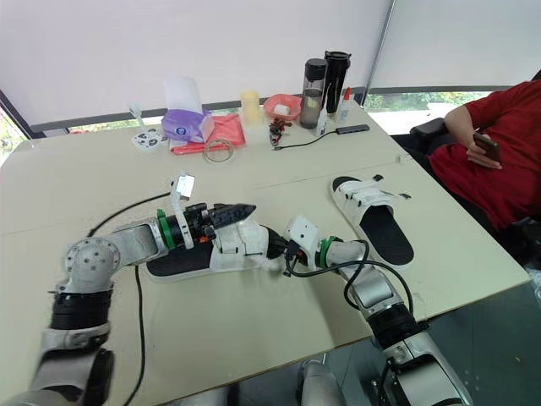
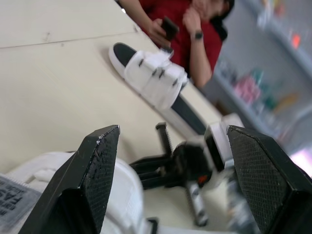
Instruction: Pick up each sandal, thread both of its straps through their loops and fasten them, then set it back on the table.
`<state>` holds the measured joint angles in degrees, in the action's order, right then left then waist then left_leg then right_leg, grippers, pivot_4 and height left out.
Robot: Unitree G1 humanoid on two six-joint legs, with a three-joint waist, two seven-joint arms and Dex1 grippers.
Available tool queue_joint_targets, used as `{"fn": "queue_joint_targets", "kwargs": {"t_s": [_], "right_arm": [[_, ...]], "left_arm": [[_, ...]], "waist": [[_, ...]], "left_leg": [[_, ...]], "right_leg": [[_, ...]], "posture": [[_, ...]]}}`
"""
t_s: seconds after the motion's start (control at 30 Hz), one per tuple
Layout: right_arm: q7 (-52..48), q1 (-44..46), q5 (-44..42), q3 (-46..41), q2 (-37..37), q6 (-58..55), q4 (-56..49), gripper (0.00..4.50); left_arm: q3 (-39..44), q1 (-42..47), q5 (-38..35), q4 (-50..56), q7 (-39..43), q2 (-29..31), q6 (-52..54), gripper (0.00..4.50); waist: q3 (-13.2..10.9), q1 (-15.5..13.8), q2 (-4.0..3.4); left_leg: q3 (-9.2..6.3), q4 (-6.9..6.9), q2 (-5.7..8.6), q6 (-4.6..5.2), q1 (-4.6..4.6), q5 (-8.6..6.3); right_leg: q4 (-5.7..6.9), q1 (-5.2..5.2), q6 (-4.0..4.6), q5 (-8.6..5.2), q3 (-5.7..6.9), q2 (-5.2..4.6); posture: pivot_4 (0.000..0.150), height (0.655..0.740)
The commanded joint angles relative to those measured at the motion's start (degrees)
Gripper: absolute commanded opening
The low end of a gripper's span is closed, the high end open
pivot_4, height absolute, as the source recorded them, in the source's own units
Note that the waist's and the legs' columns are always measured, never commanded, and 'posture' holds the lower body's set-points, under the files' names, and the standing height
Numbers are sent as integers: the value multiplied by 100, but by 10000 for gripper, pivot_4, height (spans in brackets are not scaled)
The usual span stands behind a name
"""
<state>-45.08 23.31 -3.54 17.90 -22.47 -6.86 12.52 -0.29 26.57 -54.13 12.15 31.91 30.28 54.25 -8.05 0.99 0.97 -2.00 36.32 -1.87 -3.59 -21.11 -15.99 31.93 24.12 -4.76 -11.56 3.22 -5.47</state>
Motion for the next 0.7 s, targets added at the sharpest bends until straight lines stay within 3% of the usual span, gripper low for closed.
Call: {"fn": "queue_joint_targets", "kwargs": {"t_s": [0.03,0.17,0.23,0.33,0.47,0.7], "right_arm": [[58,-411,572,362,-174,-421,1017,0],[51,-413,575,361,-179,-416,1024,0],[29,-417,581,366,-200,-386,1056,0],[15,-399,582,372,-207,-349,1107,0],[-1,-388,578,376,-210,-348,1113,0],[10,-455,562,391,-192,-407,1054,0]], "left_arm": [[-758,-116,1532,333,1358,612,-1711,36065],[-1046,-356,2518,322,2221,1104,-3053,36065],[-1387,-657,3772,211,2768,1665,-4865,36065],[-1524,-882,4668,-454,3220,1975,-7155,36065],[-1523,-653,5519,-1664,2877,1686,-9653,36065],[-1594,-15,6589,-2635,1948,882,-11580,36065]], "waist": [[-4,0,-14],[-8,-1,-31],[-11,4,-34],[-12,-8,-42],[-3,-28,-64],[5,-43,-56]], "left_leg": [[1,-3,-1,0,-3,0],[7,-9,-7,0,-25,0],[15,-11,-8,0,-26,-1],[31,-26,-9,0,-26,-1],[41,-23,-58,1,-39,-1],[102,-24,-92,6,-36,-4]], "right_leg": [[-5,4,0,0,0,-1],[-33,21,0,0,3,-1],[-39,24,0,0,3,-6],[-48,33,0,0,2,-14],[-70,38,1,0,9,-11],[-74,19,0,0,23,-17]], "posture": [[1500,7400],[1500,7400],[1500,7400],[1500,7400],[1500,7400],[1500,7400]]}}
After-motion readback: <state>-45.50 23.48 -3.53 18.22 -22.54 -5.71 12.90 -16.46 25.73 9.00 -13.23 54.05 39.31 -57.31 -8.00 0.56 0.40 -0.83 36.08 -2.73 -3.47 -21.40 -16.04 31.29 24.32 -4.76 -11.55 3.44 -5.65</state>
